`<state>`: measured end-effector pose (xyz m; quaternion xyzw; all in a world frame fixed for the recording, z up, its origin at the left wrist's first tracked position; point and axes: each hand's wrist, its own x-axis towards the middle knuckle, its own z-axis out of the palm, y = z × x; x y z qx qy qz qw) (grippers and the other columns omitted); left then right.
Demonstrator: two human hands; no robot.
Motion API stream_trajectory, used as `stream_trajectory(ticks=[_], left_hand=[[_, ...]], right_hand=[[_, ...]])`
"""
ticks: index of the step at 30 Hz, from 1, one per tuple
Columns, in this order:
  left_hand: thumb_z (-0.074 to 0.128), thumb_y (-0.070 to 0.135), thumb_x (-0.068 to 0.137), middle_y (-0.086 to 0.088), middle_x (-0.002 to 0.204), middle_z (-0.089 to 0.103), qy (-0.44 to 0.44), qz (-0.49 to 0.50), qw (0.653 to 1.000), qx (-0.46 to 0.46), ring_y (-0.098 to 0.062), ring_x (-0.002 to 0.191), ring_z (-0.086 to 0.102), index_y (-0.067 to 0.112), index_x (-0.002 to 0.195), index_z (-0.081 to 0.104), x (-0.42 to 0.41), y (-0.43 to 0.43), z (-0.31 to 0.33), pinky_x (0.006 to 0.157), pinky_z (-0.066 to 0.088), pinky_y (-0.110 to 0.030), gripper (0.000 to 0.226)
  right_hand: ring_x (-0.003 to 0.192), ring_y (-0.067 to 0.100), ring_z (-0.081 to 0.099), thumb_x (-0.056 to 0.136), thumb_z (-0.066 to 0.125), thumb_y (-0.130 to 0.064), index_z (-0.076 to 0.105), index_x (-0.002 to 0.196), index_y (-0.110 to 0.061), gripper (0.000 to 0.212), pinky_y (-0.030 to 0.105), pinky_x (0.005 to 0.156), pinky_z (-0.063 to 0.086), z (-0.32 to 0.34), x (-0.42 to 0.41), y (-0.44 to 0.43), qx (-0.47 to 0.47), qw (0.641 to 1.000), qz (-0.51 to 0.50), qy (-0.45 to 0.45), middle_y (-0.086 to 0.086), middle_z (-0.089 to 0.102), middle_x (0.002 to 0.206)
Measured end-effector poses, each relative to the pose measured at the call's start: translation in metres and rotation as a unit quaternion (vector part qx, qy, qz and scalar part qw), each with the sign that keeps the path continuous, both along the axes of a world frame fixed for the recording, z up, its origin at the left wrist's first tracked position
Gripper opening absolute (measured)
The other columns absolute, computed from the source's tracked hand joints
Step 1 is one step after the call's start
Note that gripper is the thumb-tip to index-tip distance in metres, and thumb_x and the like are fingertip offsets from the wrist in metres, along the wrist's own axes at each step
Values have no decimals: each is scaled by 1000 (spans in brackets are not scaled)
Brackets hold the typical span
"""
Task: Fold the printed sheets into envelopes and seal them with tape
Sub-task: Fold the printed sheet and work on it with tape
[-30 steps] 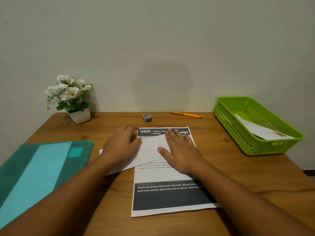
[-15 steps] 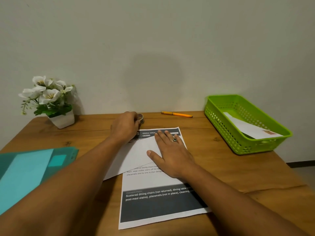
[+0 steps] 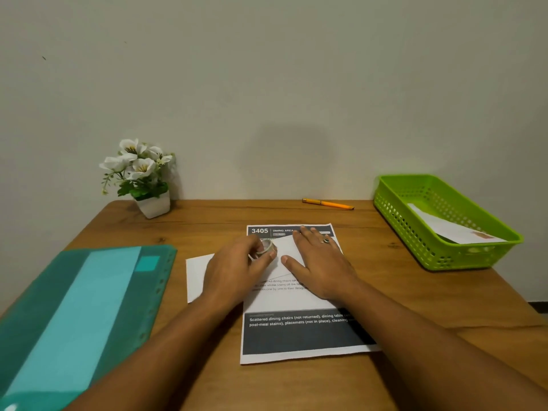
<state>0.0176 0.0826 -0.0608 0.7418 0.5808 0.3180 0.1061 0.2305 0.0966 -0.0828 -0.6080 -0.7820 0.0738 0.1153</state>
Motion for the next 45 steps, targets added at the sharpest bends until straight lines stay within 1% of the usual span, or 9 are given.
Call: stream_trajectory(ticks=[3,7,9,13,15,27,37,42,45], left_hand=[[61,61,92,15,84,60,-6,6,1000,13,-6,81,54,30,85,59,-3,-11,-11,66,51,-36,32],[63,58,91,16,88,62,8,1,1000,24,-7,83,53,33,86,58,-2,-14,-13,62,42,-28,27],[64,57,91,16,91,62,9,4,1000,20,-7,84,53,33,87,60,-1,-14,-12,62,38,-25,25],[64,53,91,14,93,63,12,0,1000,28,-8,87,53,31,90,66,-3,-13,-15,63,40,-26,22],[64,53,92,13,95,63,14,-3,999,29,-7,87,52,30,93,68,-2,-13,-16,63,38,-24,24],[65,50,93,14,93,63,12,-16,999,48,-5,85,47,29,92,70,-3,-12,-18,65,33,-26,21],[68,46,91,15,86,57,10,-20,998,57,-10,84,52,28,89,69,-4,-11,-20,65,36,-29,18],[66,48,92,13,89,62,11,-19,998,58,-10,86,54,28,92,70,-4,-11,-20,65,38,-28,21],[67,48,92,16,84,56,11,-19,998,60,-9,83,51,27,90,69,-4,-12,-20,65,35,-28,21]], right_hand=[[152,24,28,103,40,-60,43,152,-19,64,44,122,26,4,-1,-7,56,998,-7,20,5,35,165],[121,20,54,100,56,-43,63,125,-19,36,41,102,44,11,-5,-15,133,991,14,27,-1,61,131],[115,14,55,99,59,-39,65,121,-23,28,38,101,45,12,-7,-20,138,989,16,49,-7,63,125],[108,10,60,92,66,-39,71,111,-28,23,36,96,48,9,-15,-27,109,973,-8,203,-13,69,115],[105,9,63,90,69,-37,73,107,-27,21,36,93,51,8,-21,-29,102,965,-1,240,-14,71,110],[84,6,61,94,73,-29,76,101,-24,9,21,72,43,1,-36,-32,160,969,-8,187,-10,73,96],[82,11,65,94,70,-27,78,99,-24,10,32,73,53,-1,-35,-33,177,970,2,167,-9,76,95],[80,8,62,94,65,-24,76,101,-24,13,32,71,53,-3,-35,-33,167,971,-2,171,-10,74,95],[80,7,62,94,66,-27,76,101,-25,12,32,71,54,-5,-35,-33,163,971,0,174,-11,74,96]])
